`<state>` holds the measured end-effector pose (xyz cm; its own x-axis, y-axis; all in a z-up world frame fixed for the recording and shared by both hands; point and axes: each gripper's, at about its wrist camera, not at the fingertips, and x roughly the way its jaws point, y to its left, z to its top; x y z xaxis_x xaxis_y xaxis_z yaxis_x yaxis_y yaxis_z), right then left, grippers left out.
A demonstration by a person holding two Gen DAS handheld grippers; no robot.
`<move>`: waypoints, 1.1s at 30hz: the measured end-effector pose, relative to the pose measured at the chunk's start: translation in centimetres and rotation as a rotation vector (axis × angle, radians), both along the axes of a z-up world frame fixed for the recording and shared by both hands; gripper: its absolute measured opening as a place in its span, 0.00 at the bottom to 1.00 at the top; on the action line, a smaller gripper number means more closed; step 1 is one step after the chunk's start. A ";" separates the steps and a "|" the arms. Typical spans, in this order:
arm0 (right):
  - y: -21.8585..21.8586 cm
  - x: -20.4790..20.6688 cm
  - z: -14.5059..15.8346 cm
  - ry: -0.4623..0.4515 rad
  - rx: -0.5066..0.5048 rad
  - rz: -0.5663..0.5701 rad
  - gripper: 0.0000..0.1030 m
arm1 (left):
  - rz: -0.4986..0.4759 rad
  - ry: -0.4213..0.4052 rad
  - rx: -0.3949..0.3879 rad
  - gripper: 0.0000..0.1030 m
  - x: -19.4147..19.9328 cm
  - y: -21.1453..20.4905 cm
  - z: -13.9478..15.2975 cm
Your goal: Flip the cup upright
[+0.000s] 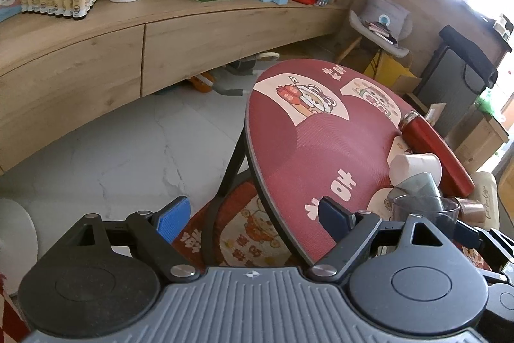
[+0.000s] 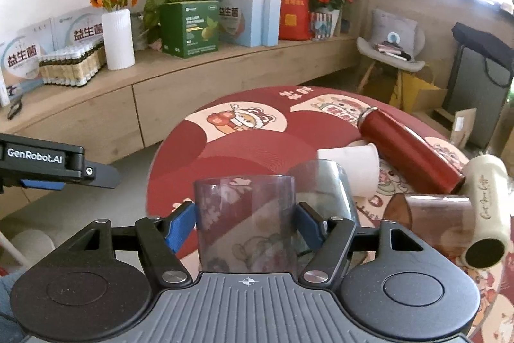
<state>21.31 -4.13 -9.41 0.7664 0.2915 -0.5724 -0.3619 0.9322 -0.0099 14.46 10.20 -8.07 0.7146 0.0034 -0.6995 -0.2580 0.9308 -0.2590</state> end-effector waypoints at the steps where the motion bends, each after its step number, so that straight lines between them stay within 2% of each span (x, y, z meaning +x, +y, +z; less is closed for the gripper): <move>1: -0.1 -0.1 0.0 -0.001 -0.002 -0.001 0.63 | -0.001 0.000 -0.001 0.86 0.0 0.0 0.0; 16: -0.1 -0.7 0.1 -0.046 -0.022 -0.001 0.63 | -0.022 0.002 -0.003 0.86 0.0 -0.3 -0.1; 27: -0.4 0.0 -0.3 -0.027 -0.012 -0.014 0.63 | -0.041 0.015 0.000 0.86 0.0 -0.4 -0.3; 33: -0.8 -0.9 0.2 -0.036 -0.011 -0.037 0.79 | -0.085 0.013 0.003 0.86 -0.3 -1.3 0.3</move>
<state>20.44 -4.95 -9.17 0.7969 0.2566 -0.5469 -0.3264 0.9447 -0.0322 14.18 8.95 -7.82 0.7030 -0.0550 -0.7091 -0.1810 0.9503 -0.2532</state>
